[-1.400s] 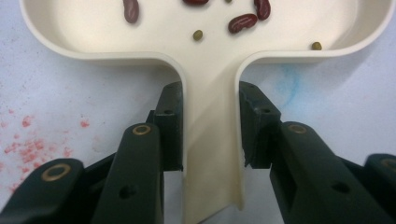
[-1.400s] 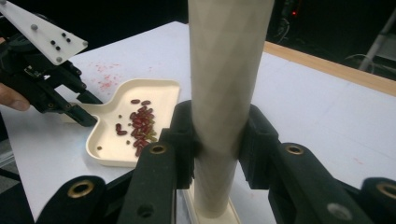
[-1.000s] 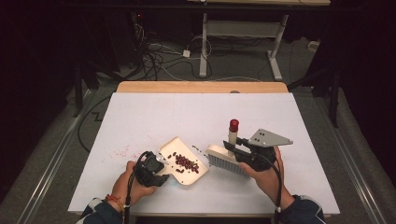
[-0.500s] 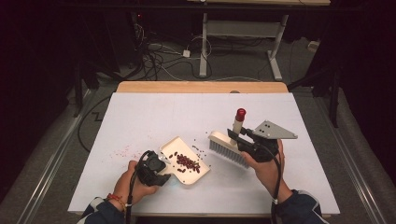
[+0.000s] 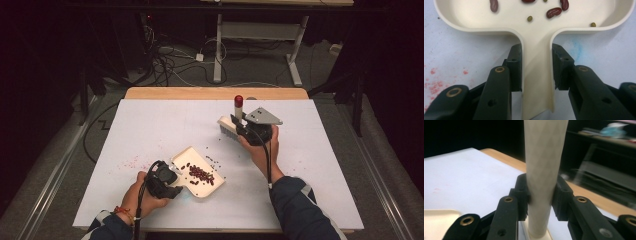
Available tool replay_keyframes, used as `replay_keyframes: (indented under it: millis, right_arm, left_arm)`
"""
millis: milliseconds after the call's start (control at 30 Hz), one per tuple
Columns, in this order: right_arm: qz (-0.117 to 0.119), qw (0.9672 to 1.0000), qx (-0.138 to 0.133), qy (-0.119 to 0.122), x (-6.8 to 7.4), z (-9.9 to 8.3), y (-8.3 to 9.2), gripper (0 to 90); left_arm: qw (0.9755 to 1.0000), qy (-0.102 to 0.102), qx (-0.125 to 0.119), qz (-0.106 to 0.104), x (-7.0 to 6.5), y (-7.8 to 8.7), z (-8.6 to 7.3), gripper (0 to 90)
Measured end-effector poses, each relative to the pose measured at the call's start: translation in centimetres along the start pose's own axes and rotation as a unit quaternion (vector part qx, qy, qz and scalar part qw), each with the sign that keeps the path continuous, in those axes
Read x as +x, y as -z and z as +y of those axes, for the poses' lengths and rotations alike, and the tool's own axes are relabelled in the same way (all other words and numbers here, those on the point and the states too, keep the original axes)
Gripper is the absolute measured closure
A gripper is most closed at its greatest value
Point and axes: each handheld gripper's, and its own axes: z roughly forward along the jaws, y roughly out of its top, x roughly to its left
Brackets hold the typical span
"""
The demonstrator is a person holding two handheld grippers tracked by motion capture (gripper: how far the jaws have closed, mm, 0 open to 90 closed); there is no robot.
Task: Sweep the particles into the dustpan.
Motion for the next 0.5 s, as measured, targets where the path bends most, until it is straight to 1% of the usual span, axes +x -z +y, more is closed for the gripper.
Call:
replay_keyframes:
  millis: [33, 67, 100, 200, 267, 300, 333, 367, 433, 467, 500]
  right_arm:
    - [0.009, 1.0, 0.004, -0.001, 0.3, 0.0, -0.1, 69.8]
    - [0.013, 0.9998, 0.008, 0.013, 0.8, 0.1, -0.2, 69.6]
    - [0.022, 0.9994, 0.011, 0.024, 1.3, 0.1, -0.2, 69.5]
    - [0.05, 0.998, 0.018, 0.034, 2.8, 0.1, 0.3, 69.3]
    - [0.07, 0.9969, 0.013, 0.035, 3.8, 0.0, 1.0, 69.4]
    - [0.075, 0.9965, 0.014, 0.035, 4.5, -0.1, 1.4, 69.3]
    - [0.075, 0.9963, 0.014, 0.04, 5.2, -0.2, 1.9, 69.3]
    - [0.081, 0.9953, 0.011, 0.051, 5.9, -0.5, 2.4, 69.2]
    - [0.093, 0.9941, 0.012, 0.055, 7.1, -1.0, 3.3, 68.8]
    - [0.095, 0.9938, 0.011, 0.057, 7.6, -1.2, 3.7, 68.6]
    - [0.099, 0.9935, 0.012, 0.055, 8.0, -1.3, 4.0, 68.6]
  left_arm:
    - [1.0, 0.001, 0.0, -0.001, 0.0, 0.0, 0.0, 64.0]
    - [1.0, 0.001, 0.0, -0.002, 0.0, 0.0, 0.0, 64.1]
    - [1.0, 0.002, 0.0, -0.004, 0.1, 0.0, 0.0, 64.0]
    - [1.0, 0.002, 0.0, -0.006, 0.2, 0.0, 0.0, 64.0]
    - [1.0, 0.004, 0.001, -0.004, 0.1, 0.0, 0.0, 64.0]
    - [1.0, 0.004, 0.001, -0.003, 0.0, 0.0, 0.1, 64.0]
    - [1.0, 0.005, 0.001, -0.004, 0.1, 0.0, 0.1, 64.0]
    - [1.0, 0.006, 0.001, -0.005, 0.1, 0.0, 0.1, 64.0]
    - [0.9999, 0.008, 0.001, -0.009, 0.2, 0.0, 0.1, 64.0]
    - [0.9999, 0.009, 0.001, -0.01, 0.2, 0.0, 0.1, 64.0]
    - [0.9999, 0.009, 0.001, -0.01, 0.2, 0.0, 0.1, 64.0]
